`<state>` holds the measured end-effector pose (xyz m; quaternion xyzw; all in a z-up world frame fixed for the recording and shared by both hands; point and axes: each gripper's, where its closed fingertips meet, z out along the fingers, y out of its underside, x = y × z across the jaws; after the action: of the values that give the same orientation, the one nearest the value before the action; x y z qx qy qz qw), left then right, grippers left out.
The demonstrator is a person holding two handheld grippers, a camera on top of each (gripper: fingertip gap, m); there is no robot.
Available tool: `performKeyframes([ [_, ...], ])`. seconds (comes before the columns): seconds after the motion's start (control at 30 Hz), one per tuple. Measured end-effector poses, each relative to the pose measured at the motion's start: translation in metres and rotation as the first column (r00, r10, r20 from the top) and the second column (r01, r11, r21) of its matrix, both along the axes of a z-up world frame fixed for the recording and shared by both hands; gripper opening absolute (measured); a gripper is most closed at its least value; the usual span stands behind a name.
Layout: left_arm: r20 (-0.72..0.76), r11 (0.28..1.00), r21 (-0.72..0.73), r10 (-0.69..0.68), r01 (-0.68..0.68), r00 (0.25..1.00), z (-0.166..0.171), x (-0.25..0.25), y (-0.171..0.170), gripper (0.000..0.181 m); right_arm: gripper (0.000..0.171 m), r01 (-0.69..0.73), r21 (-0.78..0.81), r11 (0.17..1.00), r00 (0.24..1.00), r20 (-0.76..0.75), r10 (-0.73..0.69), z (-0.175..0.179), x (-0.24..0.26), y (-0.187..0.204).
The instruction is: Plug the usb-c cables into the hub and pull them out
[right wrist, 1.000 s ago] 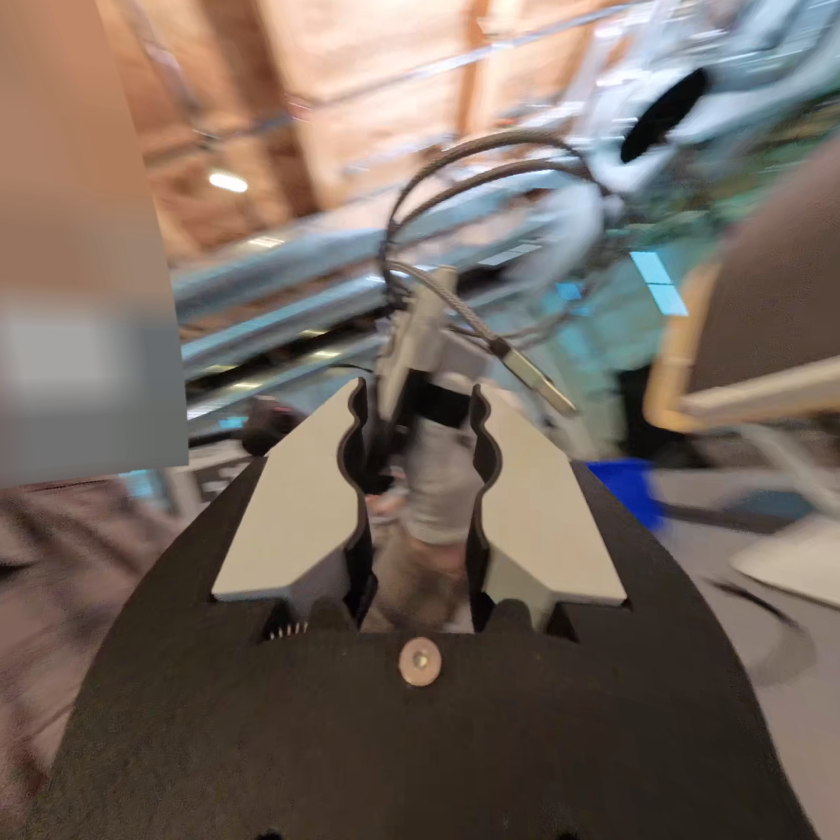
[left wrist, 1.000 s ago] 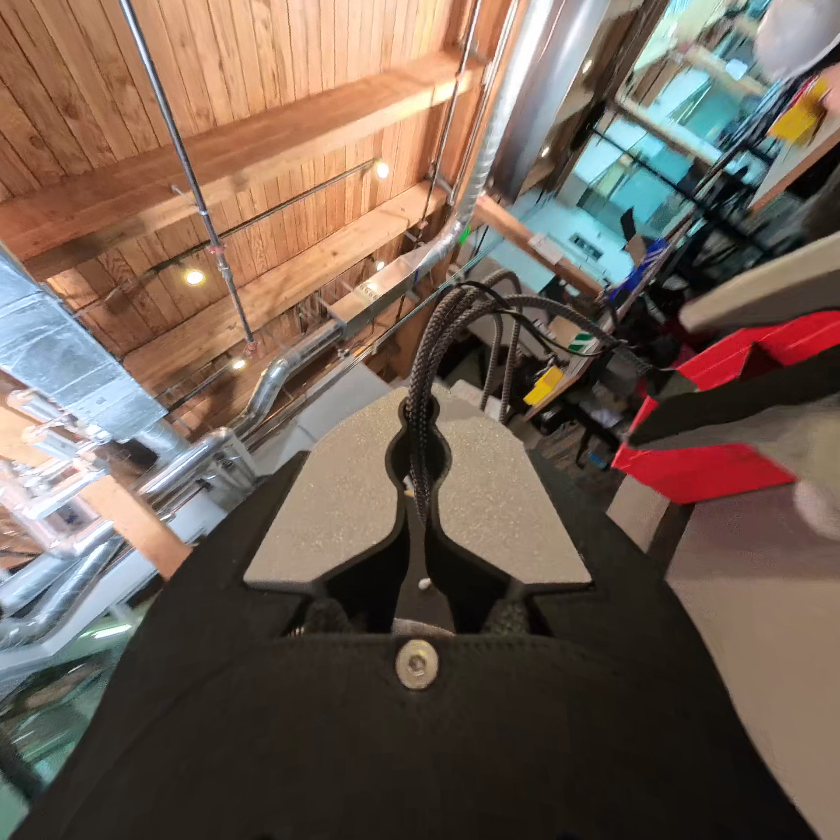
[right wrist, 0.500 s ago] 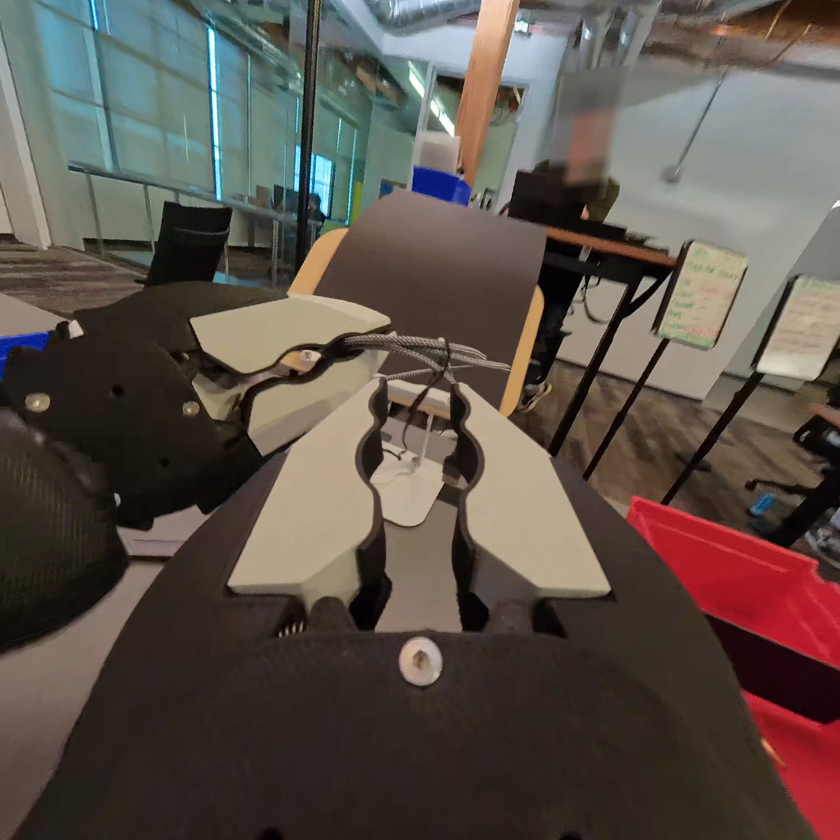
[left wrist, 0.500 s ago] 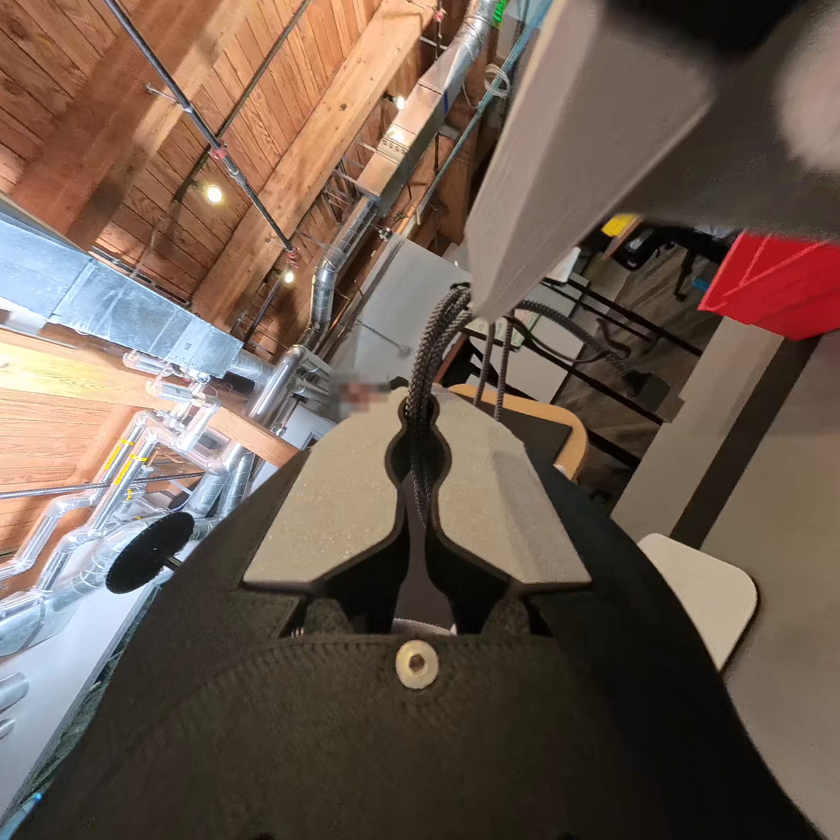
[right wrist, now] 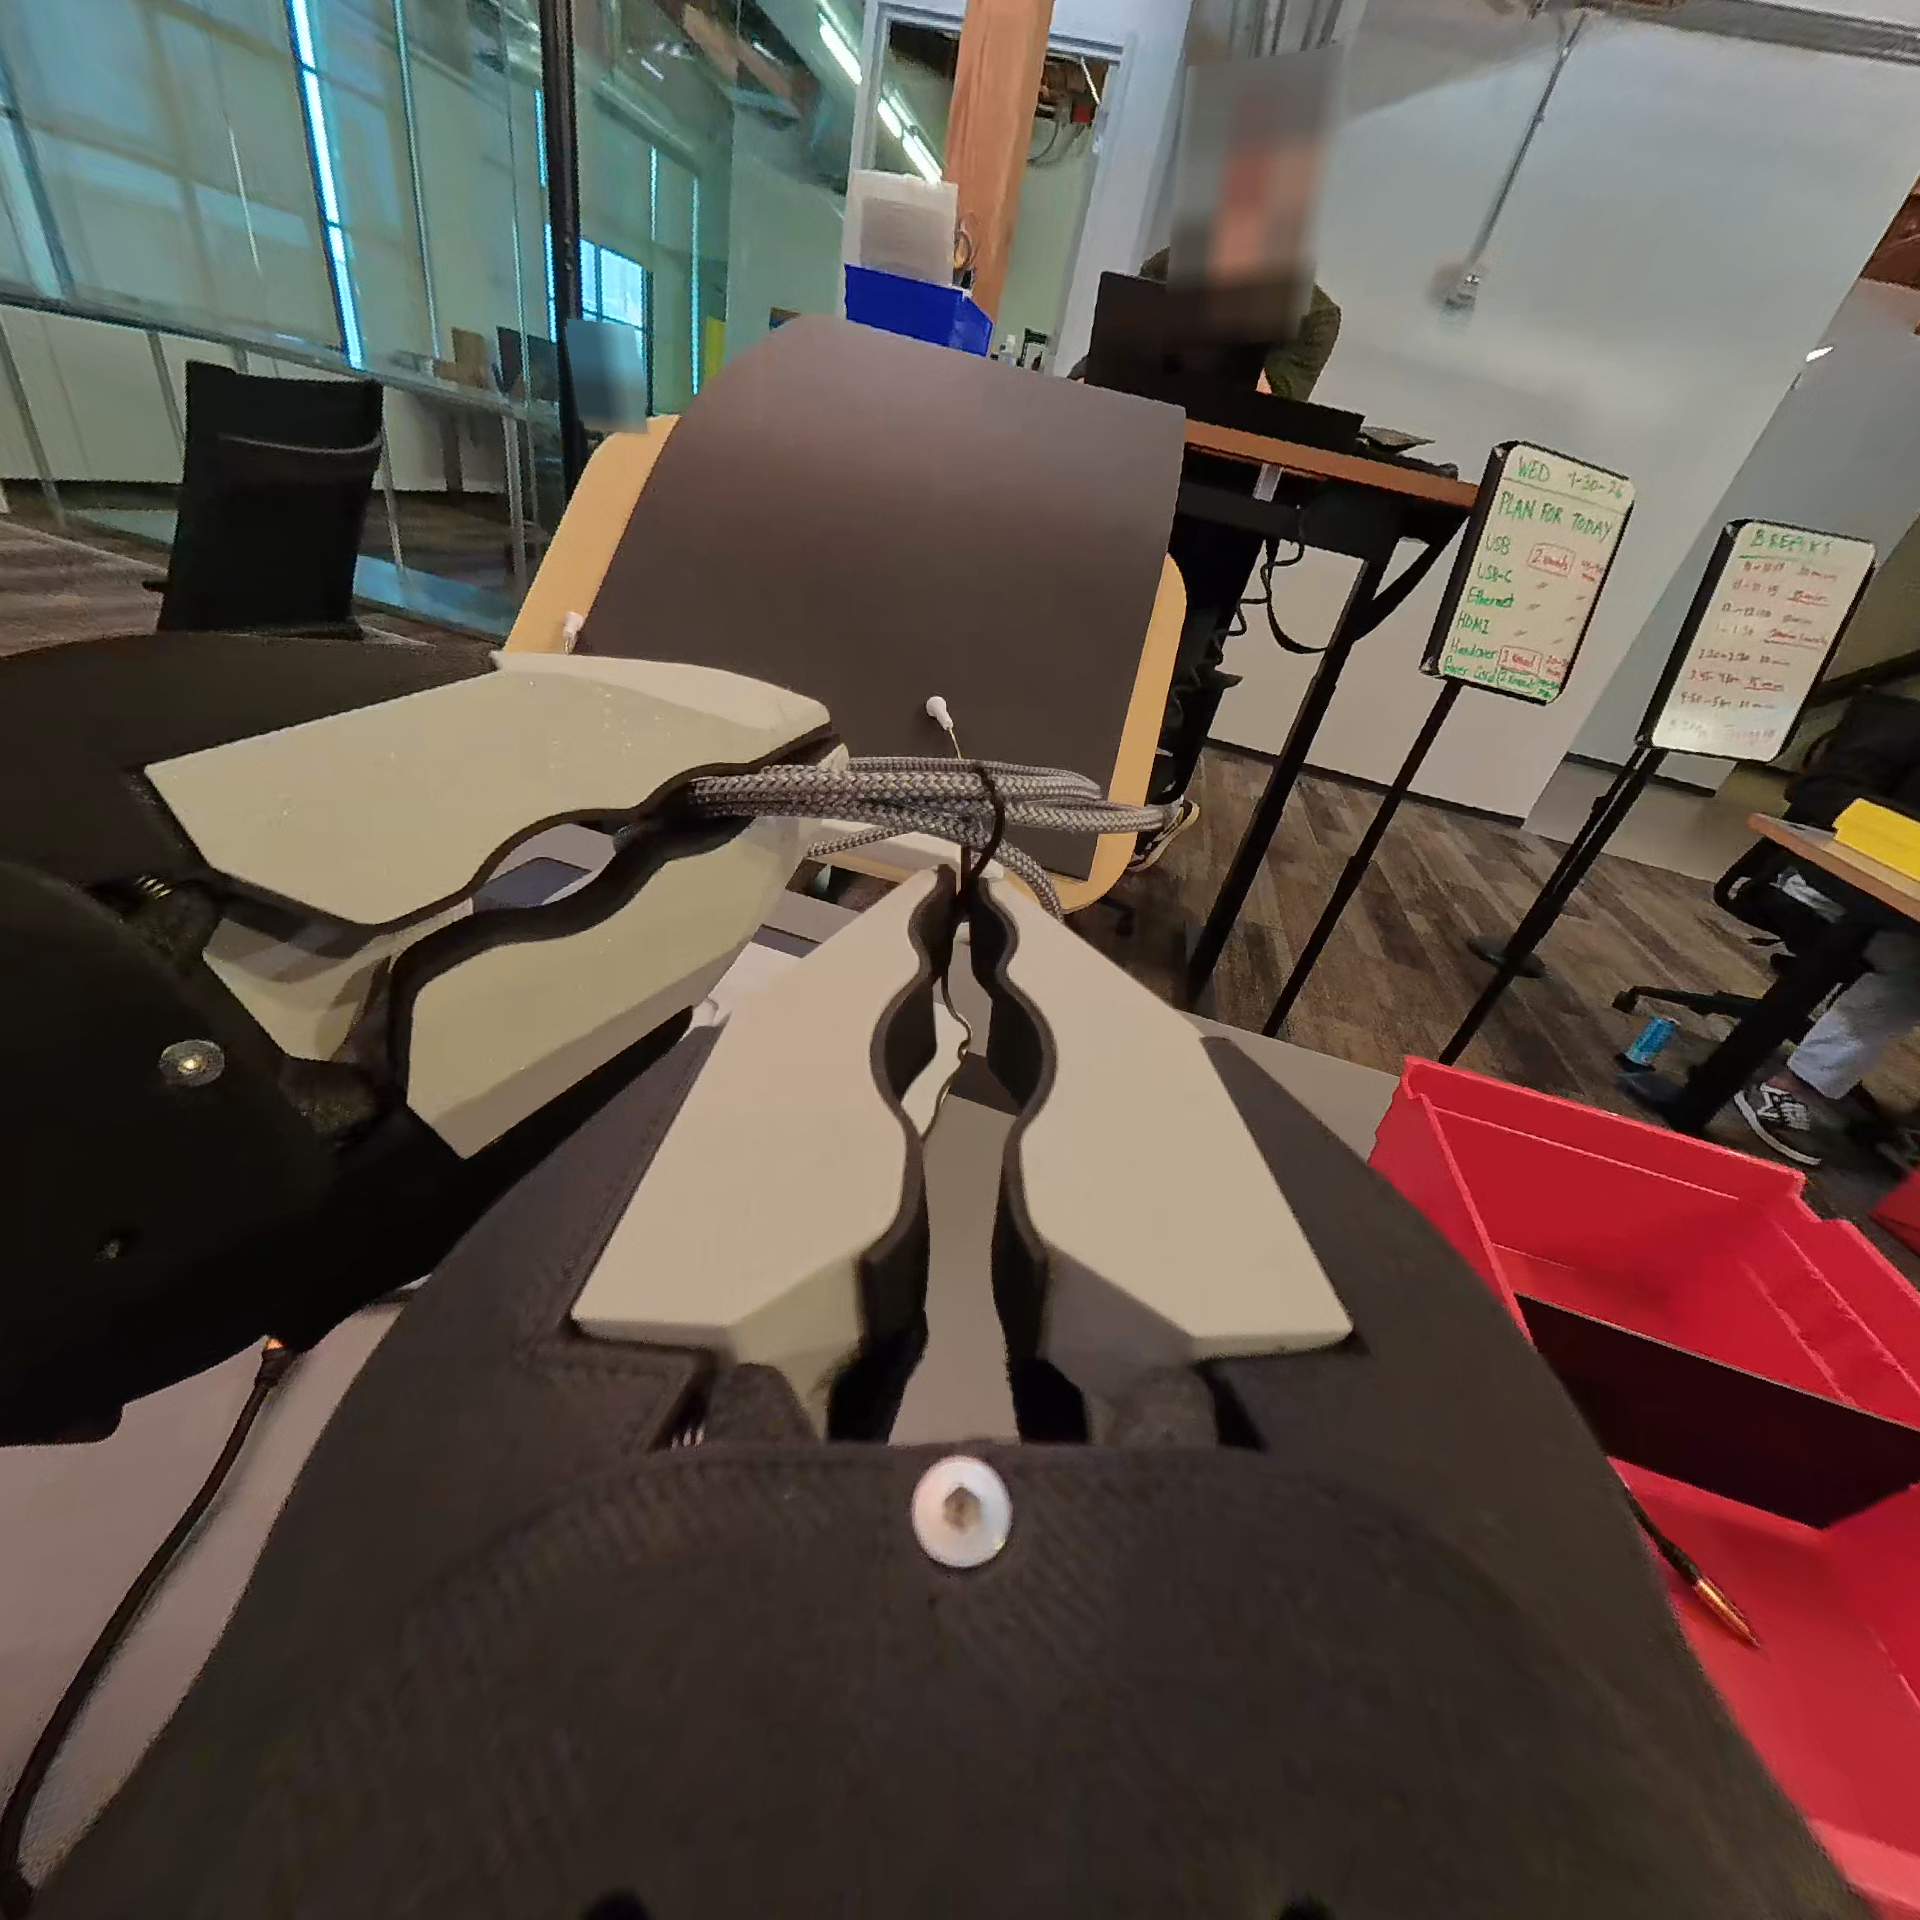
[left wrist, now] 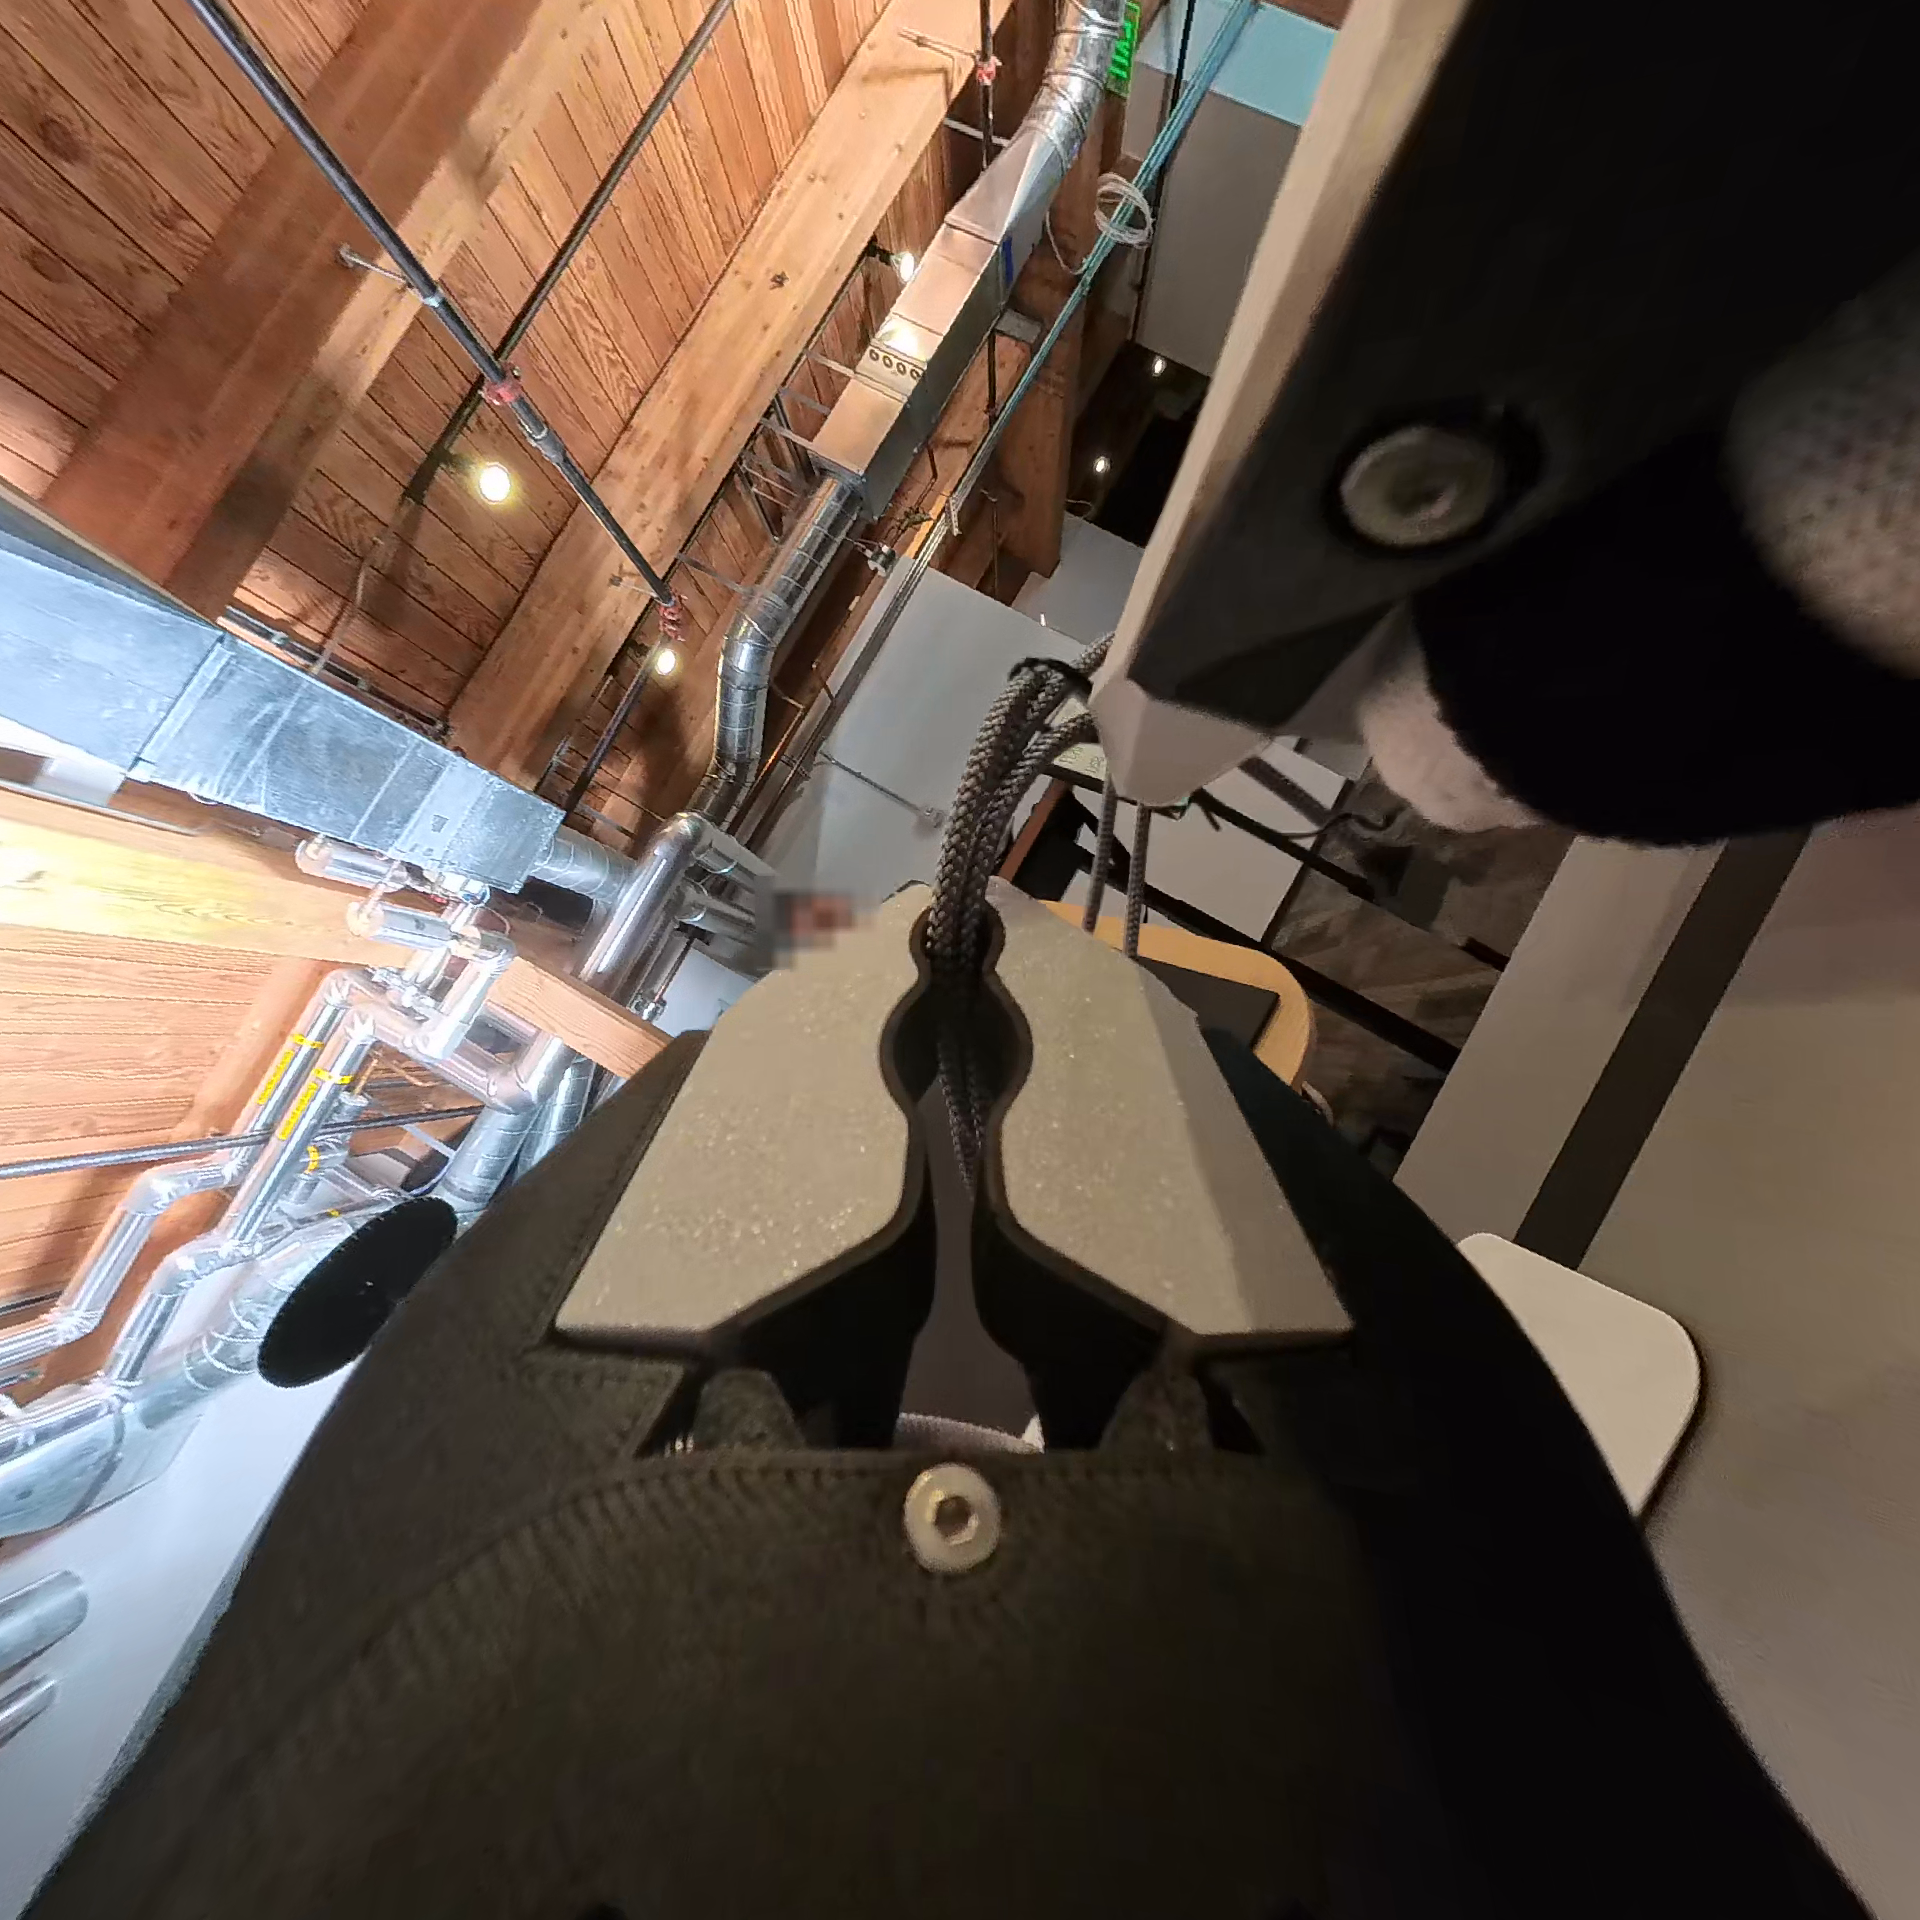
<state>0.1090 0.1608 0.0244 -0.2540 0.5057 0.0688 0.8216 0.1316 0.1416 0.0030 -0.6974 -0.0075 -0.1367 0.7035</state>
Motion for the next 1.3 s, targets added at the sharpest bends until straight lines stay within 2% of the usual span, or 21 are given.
performKeyframes([
  [0.1, 0.007, 1.0, -0.007, -0.011, 0.011, 1.0, 0.0, 0.0, -0.001, 0.001, 0.0, -0.062, 0.003, 0.998, 0.998, -0.003, 0.062, 0.001, -0.006, 0.0],
  [0.23, 0.038, 0.998, -0.031, -0.056, 0.057, 0.998, 0.003, -0.003, -0.003, 0.001, 0.0, -0.28, 0.059, 0.958, 0.949, -0.132, 0.285, 0.005, -0.025, -0.003],
  [0.27, 0.044, 0.996, -0.042, -0.076, 0.078, 0.996, 0.004, -0.003, -0.005, 0.001, 0.0, -0.334, 0.08, 0.939, 0.918, -0.197, 0.343, 0.005, -0.027, -0.004],
  [0.37, 0.082, 0.98, -0.086, -0.171, 0.178, 0.982, 0.007, -0.006, -0.012, 0.001, 0.0, -0.518, 0.188, 0.835, 0.752, -0.366, 0.549, 0.01, -0.037, -0.011],
  [0.43, 0.108, 0.974, -0.084, -0.199, 0.208, 0.974, 0.01, -0.009, -0.013, 0.002, 0.0, -0.646, 0.264, 0.716, 0.584, -0.434, 0.686, 0.015, -0.049, -0.018],
  [0.5, 0.139, 0.939, -0.111, -0.31, 0.326, 0.94, 0.013, -0.012, -0.023, 0.001, 0.0, -0.722, 0.344, 0.6, 0.424, -0.466, 0.777, 0.02, -0.055, -0.025],
  [0.53, 0.155, 0.932, -0.089, -0.335, 0.351, 0.929, 0.016, -0.015, -0.027, 0.002, 0.0, -0.779, 0.395, 0.486, 0.281, -0.473, 0.835, 0.025, -0.064, -0.035],
  [0.6, 0.181, 0.9, -0.088, -0.406, 0.426, 0.896, 0.02, -0.019, -0.037, 0.002, 0.0, -0.806, 0.48, 0.347, 0.113, -0.45, 0.886, 0.031, -0.072, -0.046],
  [0.7, 0.207, 0.865, -0.051, -0.479, 0.499, 0.853, 0.027, -0.026, -0.051, 0.002, 0.0, -0.792, 0.601, 0.108, -0.13, -0.339, 0.932, 0.04, -0.085, -0.067],
  [0.73, 0.211, 0.845, -0.038, -0.515, 0.534, 0.831, 0.028, -0.029, -0.058, 0.001, 0.0, -0.768, 0.641, -0.013, -0.236, -0.264, 0.935, 0.043, -0.088, -0.081],
  [0.77, 0.202, 0.834, -0.018, -0.538, 0.552, 0.818, 0.028, -0.03, -0.065, 0.001, 0.0, -0.717, 0.684, -0.136, -0.362, -0.198, 0.911, 0.045, -0.089, -0.095],
  [0.87, 0.17, 0.811, 0.045, -0.582, 0.584, 0.795, 0.028, -0.032, -0.088, 0.001, 0.0, -0.591, 0.692, -0.414, -0.629, -0.073, 0.774, 0.042, -0.102, -0.126],
  [0.97, 0.183, 0.786, 0.089, -0.617, 0.612, 0.765, 0.036, -0.04, -0.105, 0.001, 0.0, -0.464, 0.636, -0.617, -0.814, -0.031, 0.58, 0.038, -0.115, -0.151],
  [1.07, 0.168, 0.783, 0.144, -0.622, 0.605, 0.765, 0.047, -0.051, -0.117, 0.001, 0.0, -0.433, 0.528, -0.731, -0.873, -0.042, 0.486, 0.038, -0.12, -0.163],
  [1.13, 0.182, 0.785, 0.156, -0.62, 0.6, 0.763, 0.054, -0.056, -0.118, 0.0, 0.0, -0.403, 0.503, -0.765, -0.895, -0.042, 0.444, 0.041, -0.121, -0.163],
  [1.23, 0.184, 0.826, 0.147, -0.563, 0.544, 0.805, 0.059, -0.057, -0.099, 0.0, 0.0, -0.485, 0.506, -0.713, -0.848, -0.073, 0.525, 0.046, -0.126, -0.145],
  [1.27, 0.187, 0.85, 0.152, -0.525, 0.504, 0.83, 0.059, -0.056, -0.09, 0.0, 0.011, -0.507, 0.522, -0.686, -0.828, -0.075, 0.555, 0.047, -0.124, -0.138],
  [1.3, 0.194, 0.873, 0.148, -0.487, 0.466, 0.851, 0.06, -0.056, -0.079, 0.0, 0.03, -0.533, 0.546, -0.646, -0.802, -0.081, 0.592, 0.047, -0.121, -0.129],
])
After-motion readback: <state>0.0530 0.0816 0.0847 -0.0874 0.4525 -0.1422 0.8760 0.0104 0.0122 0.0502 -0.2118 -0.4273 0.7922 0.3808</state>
